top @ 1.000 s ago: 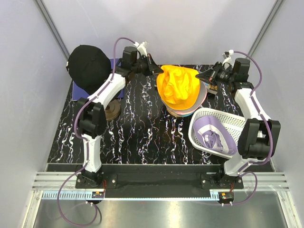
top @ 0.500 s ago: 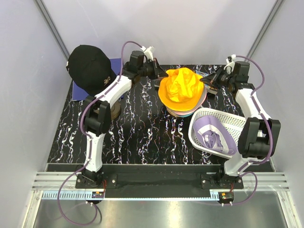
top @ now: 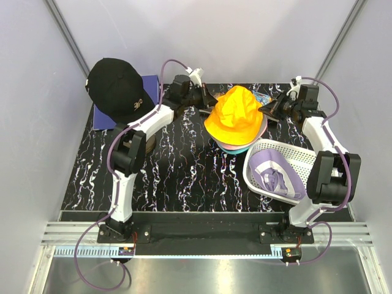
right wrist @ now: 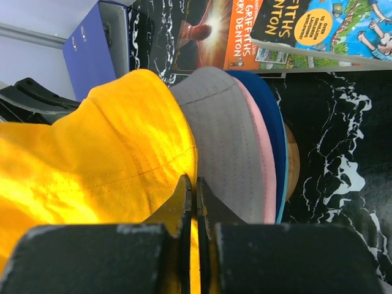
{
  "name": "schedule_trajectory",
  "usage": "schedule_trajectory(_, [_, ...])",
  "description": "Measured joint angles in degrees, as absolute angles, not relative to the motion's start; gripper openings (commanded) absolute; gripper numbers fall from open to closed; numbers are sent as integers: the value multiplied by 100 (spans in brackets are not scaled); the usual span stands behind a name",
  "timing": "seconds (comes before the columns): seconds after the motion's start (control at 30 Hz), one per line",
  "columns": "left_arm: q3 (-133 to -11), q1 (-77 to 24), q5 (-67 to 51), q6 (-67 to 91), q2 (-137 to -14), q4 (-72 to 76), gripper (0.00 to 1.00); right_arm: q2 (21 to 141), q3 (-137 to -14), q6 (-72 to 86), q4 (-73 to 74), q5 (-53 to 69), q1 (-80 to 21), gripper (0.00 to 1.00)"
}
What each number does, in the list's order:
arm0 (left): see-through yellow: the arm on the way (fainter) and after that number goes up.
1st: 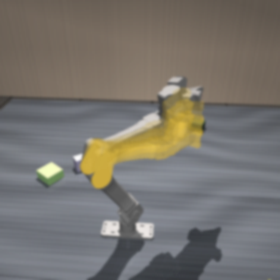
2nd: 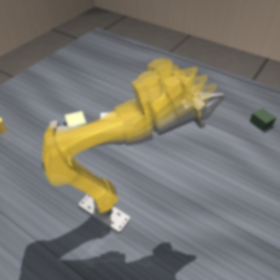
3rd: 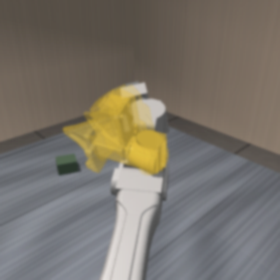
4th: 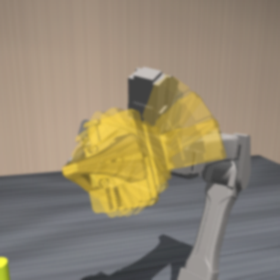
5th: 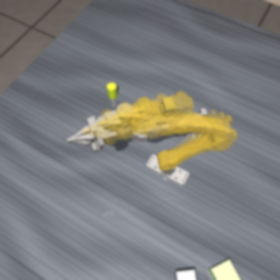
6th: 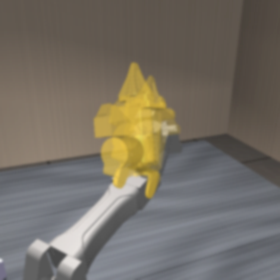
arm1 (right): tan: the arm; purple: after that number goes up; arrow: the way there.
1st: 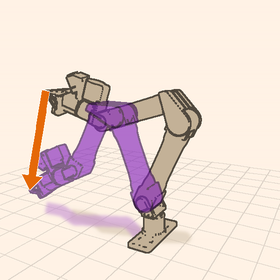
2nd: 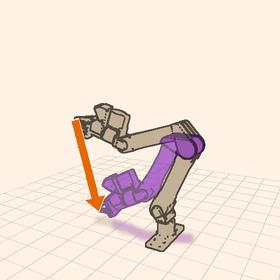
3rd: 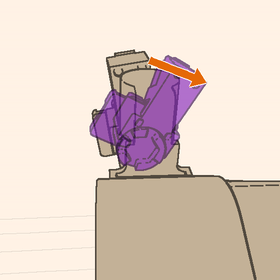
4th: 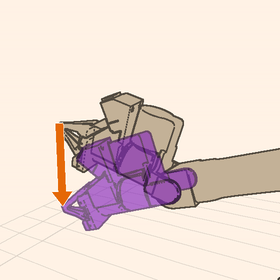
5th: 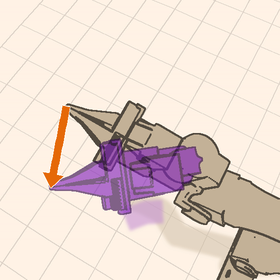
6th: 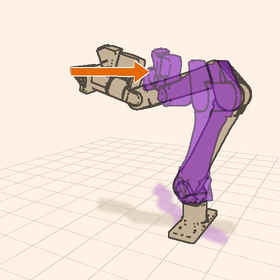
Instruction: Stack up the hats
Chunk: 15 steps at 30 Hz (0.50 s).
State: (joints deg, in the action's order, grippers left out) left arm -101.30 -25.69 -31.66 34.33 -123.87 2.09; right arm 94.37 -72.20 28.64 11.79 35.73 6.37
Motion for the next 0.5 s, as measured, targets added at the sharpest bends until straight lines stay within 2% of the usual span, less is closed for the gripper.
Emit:
schedule_trajectory(0.43, [-9719, -2703, -2851, 3234, -12385, 316, 0, 9365, -6873, 2545, 1372, 3109, 633, 0])
schedule_trajectory(0.47, [-9745, -2707, -2840, 3236, -12385, 276, 4, 9341, -6871, 2532, 1391, 3092, 633, 0])
schedule_trajectory(0.5, [-9786, -2711, -2821, 3238, -12385, 220, 19, 9321, -6871, 2526, 1411, 3081, 633, 0])
